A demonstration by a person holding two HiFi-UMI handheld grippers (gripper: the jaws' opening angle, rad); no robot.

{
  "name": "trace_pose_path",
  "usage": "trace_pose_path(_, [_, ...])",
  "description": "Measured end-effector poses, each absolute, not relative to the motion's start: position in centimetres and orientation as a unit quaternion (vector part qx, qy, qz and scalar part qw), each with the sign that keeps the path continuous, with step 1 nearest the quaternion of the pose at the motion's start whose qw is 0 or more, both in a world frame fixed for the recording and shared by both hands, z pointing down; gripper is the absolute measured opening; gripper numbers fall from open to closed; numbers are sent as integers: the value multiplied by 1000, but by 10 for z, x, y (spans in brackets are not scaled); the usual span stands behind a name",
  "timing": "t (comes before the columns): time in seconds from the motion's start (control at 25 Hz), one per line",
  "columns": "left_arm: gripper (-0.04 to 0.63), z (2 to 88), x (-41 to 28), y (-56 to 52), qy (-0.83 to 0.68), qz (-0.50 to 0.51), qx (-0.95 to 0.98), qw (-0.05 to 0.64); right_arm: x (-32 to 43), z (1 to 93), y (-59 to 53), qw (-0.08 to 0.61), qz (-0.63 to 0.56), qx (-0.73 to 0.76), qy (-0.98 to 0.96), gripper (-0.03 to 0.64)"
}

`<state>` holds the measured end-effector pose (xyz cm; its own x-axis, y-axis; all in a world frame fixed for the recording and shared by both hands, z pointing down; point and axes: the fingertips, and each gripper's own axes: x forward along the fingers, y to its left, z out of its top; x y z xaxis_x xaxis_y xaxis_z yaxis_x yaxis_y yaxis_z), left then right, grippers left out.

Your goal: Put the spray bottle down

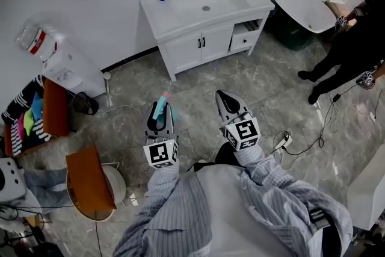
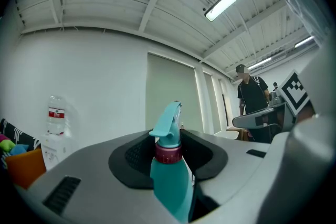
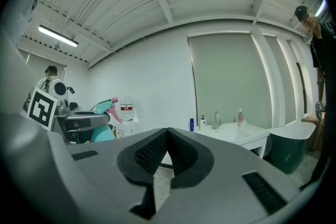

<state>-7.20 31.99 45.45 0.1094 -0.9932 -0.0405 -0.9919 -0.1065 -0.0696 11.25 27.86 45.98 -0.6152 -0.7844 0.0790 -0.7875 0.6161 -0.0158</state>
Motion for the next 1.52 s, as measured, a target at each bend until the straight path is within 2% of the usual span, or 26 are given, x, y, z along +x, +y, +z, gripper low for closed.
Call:
trace_pose_path(0.6, [140, 462, -111, 245, 674, -11, -737, 47, 81, 466, 196, 22, 22, 436, -900, 15])
trace_pose_path(1.52, [140, 445, -105, -63, 704, -38, -707, 42, 64, 461, -119, 25, 44, 376, -925, 15])
